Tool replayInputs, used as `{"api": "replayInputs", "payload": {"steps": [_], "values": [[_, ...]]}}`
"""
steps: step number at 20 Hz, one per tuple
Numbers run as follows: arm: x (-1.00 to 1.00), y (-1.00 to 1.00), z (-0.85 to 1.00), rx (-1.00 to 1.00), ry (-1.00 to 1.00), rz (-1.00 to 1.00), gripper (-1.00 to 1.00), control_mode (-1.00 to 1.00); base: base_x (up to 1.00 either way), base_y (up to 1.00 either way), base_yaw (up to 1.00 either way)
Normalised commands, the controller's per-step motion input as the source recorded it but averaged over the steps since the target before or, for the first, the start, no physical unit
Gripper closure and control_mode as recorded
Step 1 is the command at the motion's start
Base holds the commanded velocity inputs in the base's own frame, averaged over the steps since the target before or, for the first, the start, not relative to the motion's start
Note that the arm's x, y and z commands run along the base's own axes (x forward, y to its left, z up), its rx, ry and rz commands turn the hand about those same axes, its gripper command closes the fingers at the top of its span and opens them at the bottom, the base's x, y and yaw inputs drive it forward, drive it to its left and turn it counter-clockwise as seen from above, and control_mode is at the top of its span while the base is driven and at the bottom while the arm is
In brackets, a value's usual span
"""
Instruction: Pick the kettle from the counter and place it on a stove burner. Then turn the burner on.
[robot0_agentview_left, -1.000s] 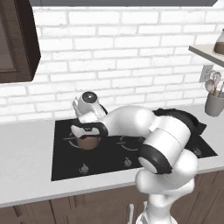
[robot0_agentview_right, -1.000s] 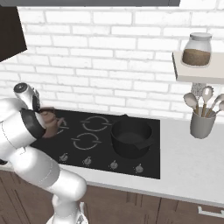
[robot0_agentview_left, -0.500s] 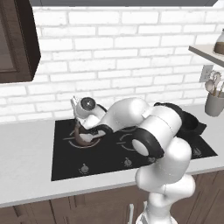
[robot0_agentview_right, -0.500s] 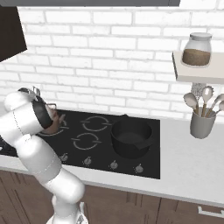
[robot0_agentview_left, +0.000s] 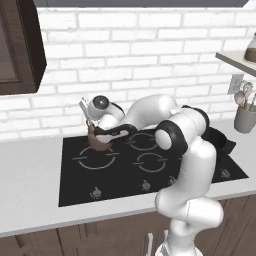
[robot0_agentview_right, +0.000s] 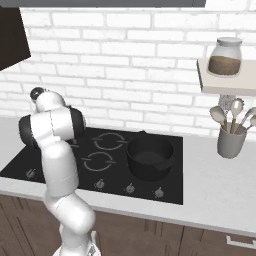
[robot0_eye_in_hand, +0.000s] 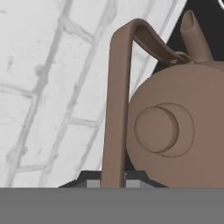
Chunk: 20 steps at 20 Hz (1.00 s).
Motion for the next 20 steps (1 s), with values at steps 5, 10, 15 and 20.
{"api": "replayInputs", "payload": {"steps": [5, 10, 15, 20], "values": [[0.02, 0.37, -0.28, 0.00, 0.00, -0.03, 1.00, -1.00, 0.00, 0.00, 0.00], [-0.01, 0.15, -0.17, 0.00, 0.02, 0.00, 1.00, -1.00, 0.00, 0.00, 0.00], [-0.13, 0.00, -0.53, 0.00, 0.00, 0.00, 1.00, -1.00, 0.00, 0.00, 0.00], [-0.24, 0.00, -0.44, 0.13, 0.00, 0.00, 1.00, -1.00, 0.00, 0.00, 0.00]]}}
